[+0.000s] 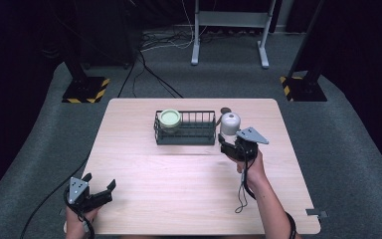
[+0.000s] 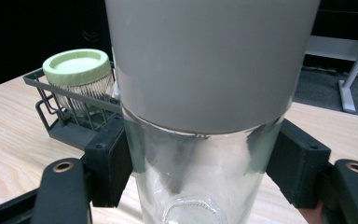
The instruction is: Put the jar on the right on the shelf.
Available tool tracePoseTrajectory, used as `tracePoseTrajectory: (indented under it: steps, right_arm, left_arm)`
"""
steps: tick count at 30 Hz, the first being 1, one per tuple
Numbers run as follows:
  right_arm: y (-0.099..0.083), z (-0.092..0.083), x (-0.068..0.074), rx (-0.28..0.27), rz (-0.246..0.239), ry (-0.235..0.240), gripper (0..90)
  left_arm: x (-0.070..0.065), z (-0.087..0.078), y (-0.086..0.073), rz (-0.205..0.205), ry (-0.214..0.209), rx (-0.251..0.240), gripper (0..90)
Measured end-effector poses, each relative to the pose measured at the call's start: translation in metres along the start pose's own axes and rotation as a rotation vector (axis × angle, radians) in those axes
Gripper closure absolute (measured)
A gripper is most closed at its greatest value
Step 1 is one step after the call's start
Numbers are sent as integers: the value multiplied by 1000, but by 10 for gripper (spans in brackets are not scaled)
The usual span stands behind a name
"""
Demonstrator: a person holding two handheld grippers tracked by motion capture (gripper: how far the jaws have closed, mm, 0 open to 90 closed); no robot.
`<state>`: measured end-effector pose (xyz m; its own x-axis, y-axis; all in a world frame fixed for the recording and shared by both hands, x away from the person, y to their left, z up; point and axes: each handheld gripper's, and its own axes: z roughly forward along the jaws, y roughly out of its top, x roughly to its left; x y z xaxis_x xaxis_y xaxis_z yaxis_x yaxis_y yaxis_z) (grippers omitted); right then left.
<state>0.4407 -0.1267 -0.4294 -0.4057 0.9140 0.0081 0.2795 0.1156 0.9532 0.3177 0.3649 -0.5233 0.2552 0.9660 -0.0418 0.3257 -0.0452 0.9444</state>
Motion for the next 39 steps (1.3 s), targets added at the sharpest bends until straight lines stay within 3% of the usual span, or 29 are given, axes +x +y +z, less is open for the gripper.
tracePoseTrajectory:
  steps: [17, 31, 39]
  right_arm:
    - [32, 12, 3, -15, -20, 9, 291]
    - [60, 38, 6, -26, -4, 5, 291]
    - [71, 57, 15, -20, -12, 10, 291]
  left_arm:
    - [1, 0, 0, -14, 6, -3, 42]
    - [2, 0, 0, -19, -4, -2, 42]
    - [3, -1, 0, -27, -8, -8, 42]
